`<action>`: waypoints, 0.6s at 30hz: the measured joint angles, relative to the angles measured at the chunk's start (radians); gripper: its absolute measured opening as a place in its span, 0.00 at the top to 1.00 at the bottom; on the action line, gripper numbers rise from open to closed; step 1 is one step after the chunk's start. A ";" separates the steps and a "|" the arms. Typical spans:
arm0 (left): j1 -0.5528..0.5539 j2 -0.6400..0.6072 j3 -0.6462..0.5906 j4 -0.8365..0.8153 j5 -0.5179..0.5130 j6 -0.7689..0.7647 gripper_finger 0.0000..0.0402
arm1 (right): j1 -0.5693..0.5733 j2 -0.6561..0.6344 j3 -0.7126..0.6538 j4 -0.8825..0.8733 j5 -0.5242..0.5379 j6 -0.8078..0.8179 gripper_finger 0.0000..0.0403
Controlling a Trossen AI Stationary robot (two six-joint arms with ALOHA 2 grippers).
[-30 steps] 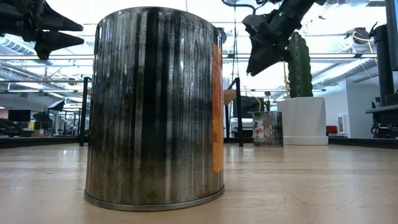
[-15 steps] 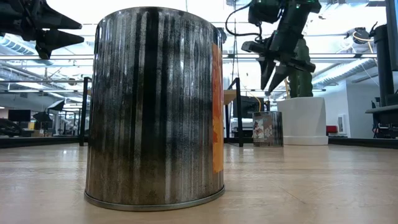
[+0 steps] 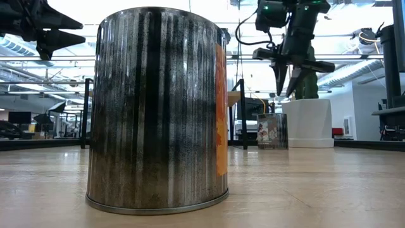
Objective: Pick & Place candle stick holders
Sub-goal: Put the brown scented candle on the shelf
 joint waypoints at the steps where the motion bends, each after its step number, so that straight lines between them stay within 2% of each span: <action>1: 0.000 0.000 0.000 0.000 0.002 0.000 0.48 | -0.003 0.000 0.000 0.001 0.000 0.010 0.78; 11: 0.000 0.000 0.000 0.000 0.002 0.003 0.48 | -0.059 0.006 -0.001 -0.001 0.004 0.014 0.78; 18: 0.000 0.000 0.000 0.000 0.011 0.017 0.48 | -0.073 0.007 -0.103 0.100 -0.023 0.048 0.78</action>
